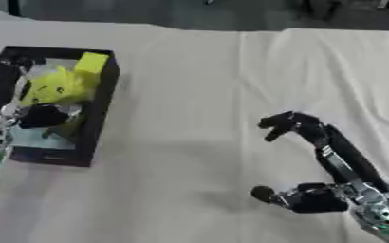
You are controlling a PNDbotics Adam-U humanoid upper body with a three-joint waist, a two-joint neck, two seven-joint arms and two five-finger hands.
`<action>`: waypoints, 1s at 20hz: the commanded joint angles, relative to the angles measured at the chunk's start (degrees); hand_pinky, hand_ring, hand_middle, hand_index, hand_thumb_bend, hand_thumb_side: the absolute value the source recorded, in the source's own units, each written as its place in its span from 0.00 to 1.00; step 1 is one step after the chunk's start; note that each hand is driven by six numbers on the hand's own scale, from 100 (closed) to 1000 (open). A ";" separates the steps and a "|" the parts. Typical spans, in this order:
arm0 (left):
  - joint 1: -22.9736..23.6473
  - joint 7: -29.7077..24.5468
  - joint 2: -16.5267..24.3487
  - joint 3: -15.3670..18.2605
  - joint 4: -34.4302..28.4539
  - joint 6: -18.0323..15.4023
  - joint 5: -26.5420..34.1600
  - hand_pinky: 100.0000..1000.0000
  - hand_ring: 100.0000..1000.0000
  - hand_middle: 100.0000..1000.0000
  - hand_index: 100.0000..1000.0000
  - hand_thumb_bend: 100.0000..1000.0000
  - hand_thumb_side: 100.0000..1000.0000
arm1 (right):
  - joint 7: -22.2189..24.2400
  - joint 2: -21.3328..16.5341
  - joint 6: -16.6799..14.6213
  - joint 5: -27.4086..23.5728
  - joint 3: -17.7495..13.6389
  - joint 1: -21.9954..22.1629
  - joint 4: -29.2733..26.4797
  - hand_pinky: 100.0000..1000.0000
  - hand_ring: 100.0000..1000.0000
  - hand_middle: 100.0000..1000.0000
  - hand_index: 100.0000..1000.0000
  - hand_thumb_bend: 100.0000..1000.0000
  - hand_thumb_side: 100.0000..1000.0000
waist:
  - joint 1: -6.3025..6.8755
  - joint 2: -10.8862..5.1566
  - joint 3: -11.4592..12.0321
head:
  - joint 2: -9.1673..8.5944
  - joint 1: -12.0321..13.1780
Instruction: Pick up the objects with one hand, pass them to the other hand, and then place them into the box on the other side of the table.
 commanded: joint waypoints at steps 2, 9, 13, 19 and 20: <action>-1.00 2.18 0.44 1.17 -2.81 1.30 0.28 0.99 1.00 0.78 0.81 0.48 0.50 | -0.55 -0.76 -0.30 0.47 -0.30 0.07 -0.89 0.63 0.57 0.69 0.83 0.66 0.00 | -0.17 -2.11 0.05 | -0.14 -0.38; -0.34 33.53 -1.02 0.94 -9.87 -11.00 37.50 0.84 0.98 0.67 0.58 0.00 0.55 | -5.16 -1.57 -1.72 -2.30 -2.66 2.50 -0.89 0.66 0.58 0.71 0.82 0.32 0.21 | -0.11 -2.14 -0.27 | -0.29 -2.60; -0.38 38.98 -1.96 -0.56 -6.96 -17.35 58.48 0.90 1.00 0.72 0.60 0.00 0.71 | -8.41 -1.94 -2.40 -3.82 -4.12 5.13 -0.89 0.66 0.59 0.72 0.82 0.18 0.23 | 0.14 -2.10 -0.74 | -0.38 -3.22; -0.54 33.18 -2.81 -2.94 -7.82 -19.68 83.20 0.97 1.00 0.86 0.73 0.12 0.87 | -9.80 -1.55 -3.58 -12.52 -11.45 5.52 -0.89 0.65 0.62 0.77 0.81 0.32 0.10 | 0.51 -2.12 -1.84 | -0.42 -3.65; -0.54 31.79 -2.84 -3.14 -8.35 -20.05 85.55 0.97 1.00 0.87 0.74 0.13 0.87 | -9.72 -1.60 -3.89 -14.41 -13.05 5.46 -0.89 0.65 0.63 0.78 0.81 0.33 0.10 | 0.54 -2.12 -2.01 | -0.45 -3.78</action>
